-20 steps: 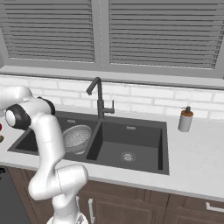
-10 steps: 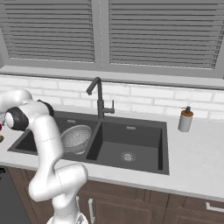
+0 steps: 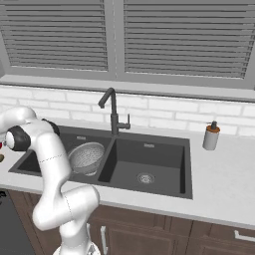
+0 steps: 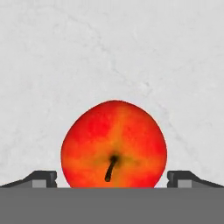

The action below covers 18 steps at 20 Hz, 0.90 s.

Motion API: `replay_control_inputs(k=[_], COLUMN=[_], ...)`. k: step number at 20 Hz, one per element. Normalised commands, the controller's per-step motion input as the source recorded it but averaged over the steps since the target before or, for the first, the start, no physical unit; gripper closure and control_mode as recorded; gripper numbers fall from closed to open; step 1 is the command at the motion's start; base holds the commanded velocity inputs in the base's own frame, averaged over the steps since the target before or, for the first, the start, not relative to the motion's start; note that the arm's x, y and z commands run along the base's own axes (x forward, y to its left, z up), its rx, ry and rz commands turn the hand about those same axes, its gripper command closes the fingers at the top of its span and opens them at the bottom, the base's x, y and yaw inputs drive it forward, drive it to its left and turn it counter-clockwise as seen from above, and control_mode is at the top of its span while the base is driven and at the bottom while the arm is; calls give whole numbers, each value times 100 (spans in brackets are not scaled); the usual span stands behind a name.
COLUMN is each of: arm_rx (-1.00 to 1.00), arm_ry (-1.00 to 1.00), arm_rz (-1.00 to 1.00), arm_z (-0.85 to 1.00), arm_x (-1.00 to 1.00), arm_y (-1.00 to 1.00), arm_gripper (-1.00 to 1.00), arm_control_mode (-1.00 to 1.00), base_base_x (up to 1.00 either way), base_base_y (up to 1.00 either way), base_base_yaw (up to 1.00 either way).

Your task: Put the colander in the sink, put the apple, kiwi in the colander, and turn on the sink faucet and pour water over the colander.

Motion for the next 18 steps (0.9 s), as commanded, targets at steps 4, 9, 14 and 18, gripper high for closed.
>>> replay_control_inputs(k=[4,9,14,18], arm_rx=[0,0,0,0], arm_ry=[0,0,3,8], arm_rz=[-5,-6,-8,-9], arm_z=[-16,-16,-19,-26], arm_x=[31,33,0,-18], arm_y=[28,6,0,-8], arm_gripper=[-100,-100,100,100], arm_control_mode=[-100,-100,-100,-100], base_base_x=[0,0,0,0], base_base_y=[0,0,0,0], base_base_yaw=[0,0,0,0])
